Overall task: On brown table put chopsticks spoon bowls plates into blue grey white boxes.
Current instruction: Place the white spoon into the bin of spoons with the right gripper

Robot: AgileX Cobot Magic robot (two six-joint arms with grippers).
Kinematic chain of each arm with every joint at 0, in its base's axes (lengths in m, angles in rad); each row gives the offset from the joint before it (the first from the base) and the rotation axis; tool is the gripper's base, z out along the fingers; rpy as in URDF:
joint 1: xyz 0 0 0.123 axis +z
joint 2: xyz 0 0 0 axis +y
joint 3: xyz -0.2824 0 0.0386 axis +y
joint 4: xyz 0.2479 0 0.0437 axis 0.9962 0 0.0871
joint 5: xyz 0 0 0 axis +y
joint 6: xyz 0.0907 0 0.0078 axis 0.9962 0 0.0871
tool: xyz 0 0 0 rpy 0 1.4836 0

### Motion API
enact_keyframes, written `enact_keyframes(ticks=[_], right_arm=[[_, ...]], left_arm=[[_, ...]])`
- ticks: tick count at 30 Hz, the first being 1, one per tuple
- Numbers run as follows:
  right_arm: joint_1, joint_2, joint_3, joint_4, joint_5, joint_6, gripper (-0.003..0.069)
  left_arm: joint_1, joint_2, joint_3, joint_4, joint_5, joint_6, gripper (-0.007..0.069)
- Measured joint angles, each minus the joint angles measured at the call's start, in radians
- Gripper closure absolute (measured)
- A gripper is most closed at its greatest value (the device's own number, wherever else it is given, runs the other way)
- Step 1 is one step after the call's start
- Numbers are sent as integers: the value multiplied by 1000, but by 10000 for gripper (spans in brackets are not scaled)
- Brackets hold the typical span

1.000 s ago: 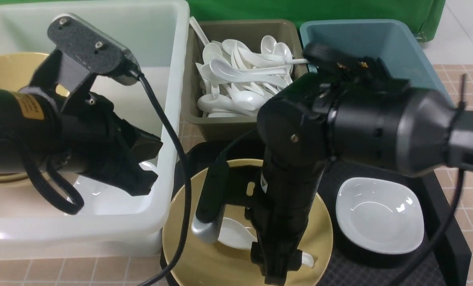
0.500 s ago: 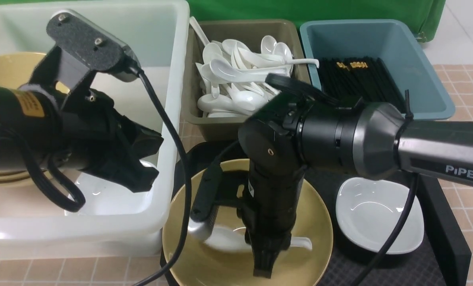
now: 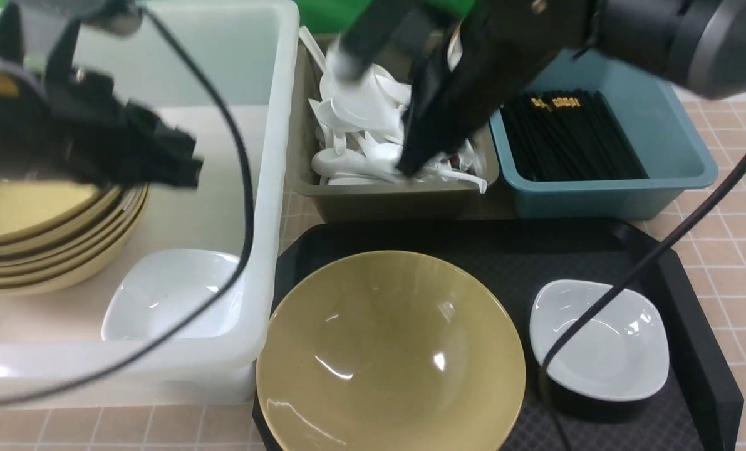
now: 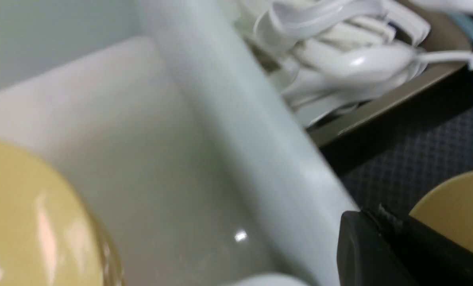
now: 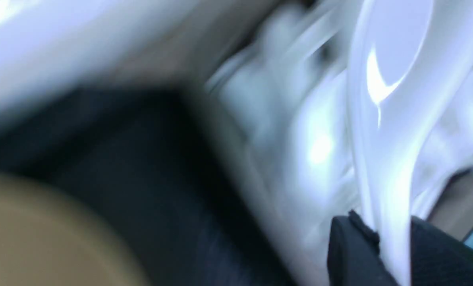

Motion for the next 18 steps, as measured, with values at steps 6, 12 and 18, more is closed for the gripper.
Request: enact_keyframes(ticks=[6,12,18], right_arm=[[-61,63,-2,-2,-370,153,484],[-104,178,-55,-2,-498,270,370],[-111,162,-174,-3,-231,256,95]], left_arm=[[1,112,-143,-120,76,84,623],[1,208,-195,-161,157,100,623],[1,265,-243,-161,228,100,623]])
